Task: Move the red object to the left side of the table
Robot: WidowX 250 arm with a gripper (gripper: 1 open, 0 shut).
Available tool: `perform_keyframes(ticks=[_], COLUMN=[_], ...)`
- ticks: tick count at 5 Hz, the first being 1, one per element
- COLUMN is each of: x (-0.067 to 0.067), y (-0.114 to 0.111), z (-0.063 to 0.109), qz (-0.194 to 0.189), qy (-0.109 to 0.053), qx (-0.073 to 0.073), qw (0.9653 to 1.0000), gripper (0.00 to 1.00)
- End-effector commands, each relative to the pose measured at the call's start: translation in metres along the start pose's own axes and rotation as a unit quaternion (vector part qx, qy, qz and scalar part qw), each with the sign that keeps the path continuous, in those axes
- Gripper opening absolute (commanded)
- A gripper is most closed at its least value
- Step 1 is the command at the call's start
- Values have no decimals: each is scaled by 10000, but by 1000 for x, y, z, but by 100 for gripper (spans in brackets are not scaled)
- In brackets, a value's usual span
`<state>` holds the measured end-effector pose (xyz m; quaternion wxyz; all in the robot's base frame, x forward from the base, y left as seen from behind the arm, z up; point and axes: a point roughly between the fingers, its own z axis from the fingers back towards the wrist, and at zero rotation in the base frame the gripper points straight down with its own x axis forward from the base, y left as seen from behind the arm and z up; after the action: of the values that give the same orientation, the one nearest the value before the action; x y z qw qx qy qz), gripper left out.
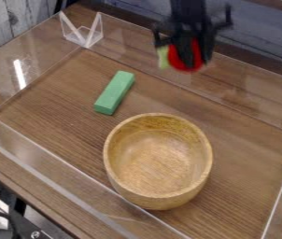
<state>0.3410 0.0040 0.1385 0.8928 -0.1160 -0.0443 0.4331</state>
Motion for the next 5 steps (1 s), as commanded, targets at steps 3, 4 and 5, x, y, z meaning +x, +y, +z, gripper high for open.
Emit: perform_keyframes(ticks=[3,4,5], x=[57,77,83], y=[72,100,116], z=[45,44,51], qz=[947,1242,1396], qy=[-801,-961,-1048], qx=[-169,-112,-105], qw=[9921,9875,9846], gripper=[0,0,0])
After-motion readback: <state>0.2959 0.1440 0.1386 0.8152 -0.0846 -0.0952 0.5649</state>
